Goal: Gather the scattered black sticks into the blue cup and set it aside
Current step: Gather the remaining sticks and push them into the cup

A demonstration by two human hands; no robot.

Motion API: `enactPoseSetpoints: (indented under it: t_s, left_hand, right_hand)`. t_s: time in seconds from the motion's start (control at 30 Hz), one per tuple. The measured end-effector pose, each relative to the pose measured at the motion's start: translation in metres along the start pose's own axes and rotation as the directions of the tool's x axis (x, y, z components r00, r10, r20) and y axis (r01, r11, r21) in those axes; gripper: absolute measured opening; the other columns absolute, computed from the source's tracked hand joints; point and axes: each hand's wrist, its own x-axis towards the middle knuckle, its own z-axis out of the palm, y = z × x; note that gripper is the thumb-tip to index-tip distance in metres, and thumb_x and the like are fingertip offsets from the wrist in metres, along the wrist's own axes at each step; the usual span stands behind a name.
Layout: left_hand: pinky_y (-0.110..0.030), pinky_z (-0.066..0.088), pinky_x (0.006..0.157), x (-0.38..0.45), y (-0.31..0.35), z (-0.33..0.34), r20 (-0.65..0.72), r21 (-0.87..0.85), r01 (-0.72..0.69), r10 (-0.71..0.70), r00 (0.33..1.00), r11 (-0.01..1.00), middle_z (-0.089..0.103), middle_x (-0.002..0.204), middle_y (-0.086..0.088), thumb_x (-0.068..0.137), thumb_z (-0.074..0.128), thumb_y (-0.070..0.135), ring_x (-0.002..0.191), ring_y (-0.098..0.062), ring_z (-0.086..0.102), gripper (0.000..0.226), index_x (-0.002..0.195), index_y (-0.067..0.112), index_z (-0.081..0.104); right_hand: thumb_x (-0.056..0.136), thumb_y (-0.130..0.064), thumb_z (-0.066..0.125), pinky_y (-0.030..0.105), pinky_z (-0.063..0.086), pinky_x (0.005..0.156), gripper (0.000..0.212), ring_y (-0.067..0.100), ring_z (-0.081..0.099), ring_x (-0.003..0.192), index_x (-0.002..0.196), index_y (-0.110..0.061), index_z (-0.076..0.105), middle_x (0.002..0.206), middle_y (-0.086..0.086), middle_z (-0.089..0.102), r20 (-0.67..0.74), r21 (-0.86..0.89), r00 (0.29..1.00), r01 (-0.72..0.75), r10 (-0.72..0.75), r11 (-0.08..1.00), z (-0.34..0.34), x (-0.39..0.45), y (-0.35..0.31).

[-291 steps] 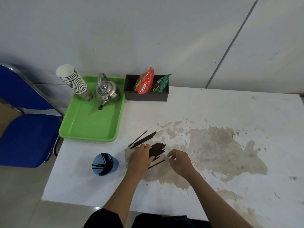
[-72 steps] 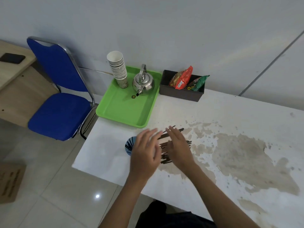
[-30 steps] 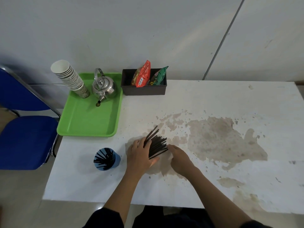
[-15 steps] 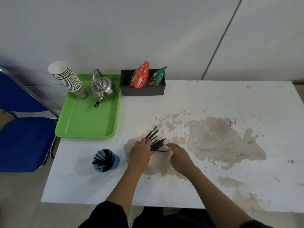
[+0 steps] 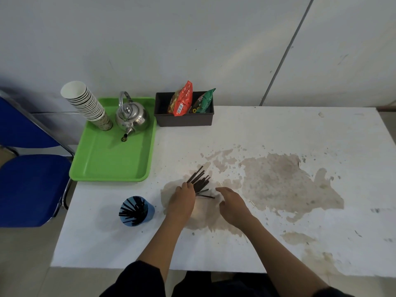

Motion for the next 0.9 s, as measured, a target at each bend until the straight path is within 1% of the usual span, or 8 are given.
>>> enactPoseSetpoints:
  t_s: [0.17, 0.37, 0.47, 0.6, 0.7, 0.77, 0.83, 0.9]
  left_hand:
    - [-0.026, 0.049, 0.097, -0.004, 0.002, 0.004, -0.013, -0.025, 0.016, -0.016, 1.000, 1.000, 0.049, 0.138, -0.014, 0.101, 0.049, 0.011, 0.122, -0.020, 0.053, 0.039, 0.138, 0.004, 0.038]
    - [-0.032, 0.050, 0.094, -0.004, 0.000, 0.000, 0.015, -0.160, 0.113, -0.112, 0.994, 0.981, 0.059, 0.128, -0.013, 0.100, 0.045, 0.002, 0.118, -0.025, 0.052, 0.034, 0.133, 0.005, 0.040]
    - [-0.035, 0.054, 0.087, -0.006, -0.003, -0.002, 0.034, -0.279, 0.164, -0.161, 0.986, 0.946, 0.061, 0.118, -0.015, 0.101, 0.044, 0.005, 0.108, -0.027, 0.057, 0.027, 0.128, 0.007, 0.042]
    - [-0.039, 0.057, 0.079, -0.010, -0.006, -0.004, 0.030, -0.425, 0.183, -0.188, 0.982, 0.886, 0.065, 0.107, -0.015, 0.103, 0.044, 0.014, 0.093, -0.028, 0.065, 0.016, 0.118, 0.007, 0.045]
    - [-0.035, 0.048, 0.069, -0.012, -0.005, -0.013, 0.037, -0.501, 0.177, -0.184, 0.982, 0.847, 0.066, 0.106, -0.016, 0.105, 0.039, 0.016, 0.088, -0.028, 0.063, 0.015, 0.115, 0.005, 0.045]
    - [-0.032, 0.041, 0.067, -0.013, -0.005, -0.019, 0.025, -0.540, 0.155, -0.169, 0.985, 0.827, 0.065, 0.104, -0.015, 0.106, 0.038, 0.018, 0.081, -0.025, 0.057, 0.011, 0.109, 0.008, 0.043]
    - [-0.032, 0.038, 0.065, -0.015, -0.004, -0.026, 0.000, -0.571, 0.119, -0.145, 0.989, 0.812, 0.063, 0.096, -0.011, 0.106, 0.037, 0.022, 0.077, -0.023, 0.054, 0.011, 0.103, 0.012, 0.040]
    - [-0.033, 0.037, 0.062, -0.018, -0.002, -0.032, -0.018, -0.600, 0.090, -0.126, 0.992, 0.795, 0.058, 0.087, -0.005, 0.106, 0.035, 0.024, 0.073, -0.021, 0.053, 0.011, 0.102, 0.014, 0.038]
  right_hand:
    - [0.092, 0.001, 0.041, 0.032, 0.035, 0.110, 0.051, 0.024, 0.041, 0.135, 0.140, -0.014, 0.044, 0.149, 0.004, 0.042, 0.007, 0.010, 1.000, -0.016, 0.016, 1.000, 0.001, 0.000, 0.001]
    - [0.092, 0.001, 0.042, 0.031, 0.034, 0.109, 0.051, 0.024, 0.040, 0.136, 0.141, -0.015, 0.044, 0.149, 0.004, 0.042, 0.002, 0.018, 1.000, -0.009, 0.009, 1.000, 0.001, 0.001, -0.001]
    - [0.091, 0.002, 0.042, 0.029, 0.035, 0.107, 0.051, 0.024, 0.043, 0.133, 0.139, -0.012, 0.045, 0.146, 0.006, 0.045, -0.024, 0.046, 0.999, 0.023, -0.022, 0.999, 0.001, 0.002, -0.002]
    - [0.095, -0.001, 0.041, 0.022, 0.028, 0.108, 0.049, 0.020, 0.038, 0.137, 0.142, -0.013, 0.041, 0.148, 0.005, 0.043, -0.083, 0.146, 0.996, 0.037, -0.025, 0.989, 0.000, 0.003, -0.008]
    - [0.100, -0.011, 0.036, 0.016, 0.023, 0.106, 0.045, 0.013, 0.035, 0.139, 0.145, -0.018, 0.037, 0.150, -0.001, 0.040, -0.144, 0.267, 0.988, 0.092, -0.054, 0.959, -0.002, 0.001, -0.023]
    - [0.102, -0.017, 0.031, 0.015, 0.021, 0.106, 0.046, 0.009, 0.031, 0.141, 0.148, -0.021, 0.032, 0.152, -0.007, 0.036, -0.144, 0.319, 0.985, 0.140, -0.098, 0.937, -0.004, 0.000, -0.037]
    - [0.103, -0.020, 0.028, 0.015, 0.022, 0.108, 0.047, 0.008, 0.029, 0.141, 0.149, -0.021, 0.029, 0.153, -0.008, 0.034, -0.150, 0.315, 0.975, 0.206, -0.165, 0.926, -0.006, 0.000, -0.050]
    - [0.103, -0.025, 0.028, 0.015, 0.029, 0.104, 0.044, 0.011, 0.037, 0.138, 0.146, -0.021, 0.034, 0.148, -0.007, 0.042, -0.177, 0.310, 0.961, 0.260, -0.213, 0.915, -0.007, 0.001, -0.060]
